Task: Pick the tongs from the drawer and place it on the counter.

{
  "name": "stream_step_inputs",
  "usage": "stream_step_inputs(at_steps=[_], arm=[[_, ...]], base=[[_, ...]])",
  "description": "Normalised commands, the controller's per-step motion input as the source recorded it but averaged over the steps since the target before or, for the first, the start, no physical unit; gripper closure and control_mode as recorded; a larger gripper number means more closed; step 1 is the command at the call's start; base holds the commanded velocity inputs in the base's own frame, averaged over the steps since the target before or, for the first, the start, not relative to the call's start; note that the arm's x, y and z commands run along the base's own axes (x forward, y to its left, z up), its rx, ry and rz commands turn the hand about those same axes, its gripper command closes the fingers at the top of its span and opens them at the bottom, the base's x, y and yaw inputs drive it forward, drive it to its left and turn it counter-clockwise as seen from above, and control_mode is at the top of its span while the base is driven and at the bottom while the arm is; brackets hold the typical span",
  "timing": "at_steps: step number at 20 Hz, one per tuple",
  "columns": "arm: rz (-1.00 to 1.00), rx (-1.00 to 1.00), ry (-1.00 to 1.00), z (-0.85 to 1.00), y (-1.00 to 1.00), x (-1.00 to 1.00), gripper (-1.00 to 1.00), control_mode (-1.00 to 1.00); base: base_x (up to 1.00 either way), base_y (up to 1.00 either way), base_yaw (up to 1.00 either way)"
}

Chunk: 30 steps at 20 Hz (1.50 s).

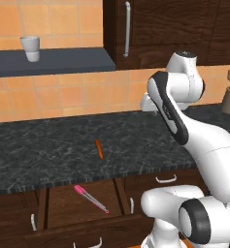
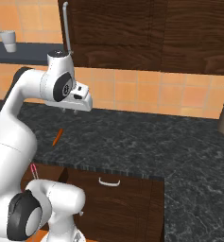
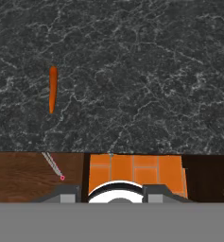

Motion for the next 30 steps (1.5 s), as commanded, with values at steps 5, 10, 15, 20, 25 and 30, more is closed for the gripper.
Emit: stream_step_inputs(at_steps=[5,10,15,20,25,30], arm=[[0.0,0.0,0.0,0.0,0.0,-0.28,-1.0,-1.0],[0.04,-0.03,-0.01,0.0,0.17,-0.3,-1.0,-1.0],[0.09,-0.02,-0.06,0.0,0.16,-0.38,-1.0,-1.0],[0.03,-0.01,0.0,0.0,0.08,-0.09,-1.0,-1.0],[0.0,0.0,0.0,0.0,0.0,-0.03,-1.0,1.0],[0.0,0.0,0.0,0.0,0.0,0.0,-1.0,1.0]], base=[[0.0,0.0,0.0],[0.0,0.0,0.0],[0.0,0.0,0.0],[0.0,0.0,0.0],[-0.31,-0.25,0.0],[-0.33,-0.55,0.0]])
